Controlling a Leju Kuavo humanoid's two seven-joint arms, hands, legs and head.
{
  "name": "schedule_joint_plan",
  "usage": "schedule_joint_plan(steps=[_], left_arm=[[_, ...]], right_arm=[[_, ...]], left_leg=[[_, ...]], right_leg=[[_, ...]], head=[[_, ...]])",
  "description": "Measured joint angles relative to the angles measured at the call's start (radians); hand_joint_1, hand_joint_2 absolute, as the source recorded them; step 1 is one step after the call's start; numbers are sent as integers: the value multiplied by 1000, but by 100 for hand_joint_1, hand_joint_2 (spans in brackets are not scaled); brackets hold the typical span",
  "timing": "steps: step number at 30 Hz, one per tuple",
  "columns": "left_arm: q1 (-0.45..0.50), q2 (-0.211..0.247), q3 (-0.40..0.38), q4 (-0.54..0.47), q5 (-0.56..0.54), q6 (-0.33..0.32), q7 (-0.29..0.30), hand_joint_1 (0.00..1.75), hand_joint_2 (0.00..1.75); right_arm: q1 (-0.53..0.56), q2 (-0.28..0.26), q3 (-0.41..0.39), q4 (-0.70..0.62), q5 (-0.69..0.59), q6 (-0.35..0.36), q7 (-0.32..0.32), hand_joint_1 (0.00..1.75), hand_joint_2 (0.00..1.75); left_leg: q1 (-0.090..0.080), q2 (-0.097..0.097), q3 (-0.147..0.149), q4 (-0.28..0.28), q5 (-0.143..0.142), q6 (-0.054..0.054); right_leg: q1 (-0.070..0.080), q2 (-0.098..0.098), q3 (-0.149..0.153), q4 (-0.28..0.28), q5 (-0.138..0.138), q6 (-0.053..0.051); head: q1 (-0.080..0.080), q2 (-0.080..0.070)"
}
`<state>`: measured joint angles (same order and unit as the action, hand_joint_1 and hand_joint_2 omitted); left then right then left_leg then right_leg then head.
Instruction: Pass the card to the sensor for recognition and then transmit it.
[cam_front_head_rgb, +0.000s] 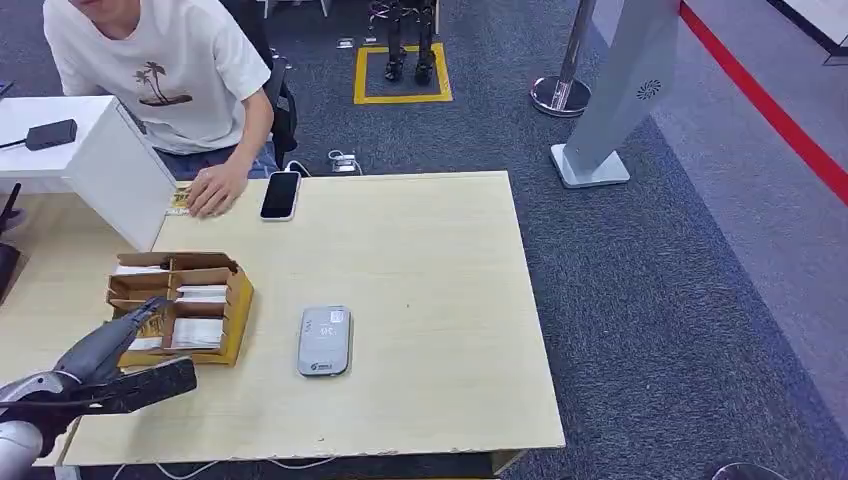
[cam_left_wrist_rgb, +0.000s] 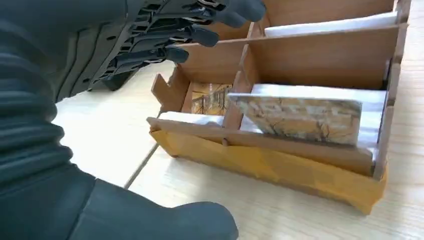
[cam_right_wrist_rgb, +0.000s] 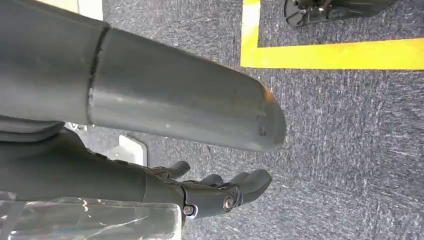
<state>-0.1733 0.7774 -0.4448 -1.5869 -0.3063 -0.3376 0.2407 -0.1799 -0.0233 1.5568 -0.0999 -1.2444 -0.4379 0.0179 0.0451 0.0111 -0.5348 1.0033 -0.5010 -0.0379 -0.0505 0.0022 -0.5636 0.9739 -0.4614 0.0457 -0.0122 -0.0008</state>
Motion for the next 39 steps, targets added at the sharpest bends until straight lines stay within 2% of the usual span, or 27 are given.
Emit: schedule_joint_plan(steps=[39], left_arm=[[79, 9, 29, -34, -16, 39, 1, 0, 175]], right_arm=[[0, 0, 0, -5, 43, 21, 7, 0, 0]], left_leg=[[0, 0, 0, 0, 0, 0]], right_leg=[[0, 0, 0, 0, 0, 0]], head=[[0, 0]])
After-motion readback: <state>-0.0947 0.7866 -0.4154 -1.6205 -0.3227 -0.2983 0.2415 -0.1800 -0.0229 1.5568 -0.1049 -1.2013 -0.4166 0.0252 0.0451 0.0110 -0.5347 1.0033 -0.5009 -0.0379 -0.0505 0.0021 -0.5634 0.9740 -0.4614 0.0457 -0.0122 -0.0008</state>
